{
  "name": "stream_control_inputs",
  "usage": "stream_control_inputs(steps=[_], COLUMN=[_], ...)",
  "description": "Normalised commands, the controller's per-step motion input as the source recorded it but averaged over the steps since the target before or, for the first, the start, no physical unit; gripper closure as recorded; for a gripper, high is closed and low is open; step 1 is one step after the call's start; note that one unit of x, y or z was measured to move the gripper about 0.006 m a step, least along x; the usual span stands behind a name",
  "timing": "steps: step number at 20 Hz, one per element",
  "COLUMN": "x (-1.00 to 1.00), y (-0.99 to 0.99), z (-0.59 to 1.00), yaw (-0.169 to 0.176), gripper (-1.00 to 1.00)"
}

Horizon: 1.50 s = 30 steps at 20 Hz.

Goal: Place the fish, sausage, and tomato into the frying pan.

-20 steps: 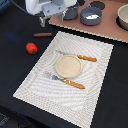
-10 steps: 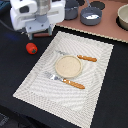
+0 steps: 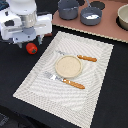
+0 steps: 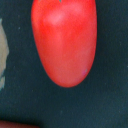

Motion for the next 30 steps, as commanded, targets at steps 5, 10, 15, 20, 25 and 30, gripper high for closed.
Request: stream_control_inputs(steps=[5,10,15,20,25,30], x=[-0.11,-0.18,-0.17,-0.13,0.03,0.9], y=[0.0,0.0,0.0,0.0,0.02,0.47], z=[-0.3,-0.34,-0.31,-0.24,0.14,1.0], yaw=[0.0,0.0,0.0,0.0,-0.002,0.0], gripper=[-1.0,-1.0,1.0,1.0,1.0,1.0])
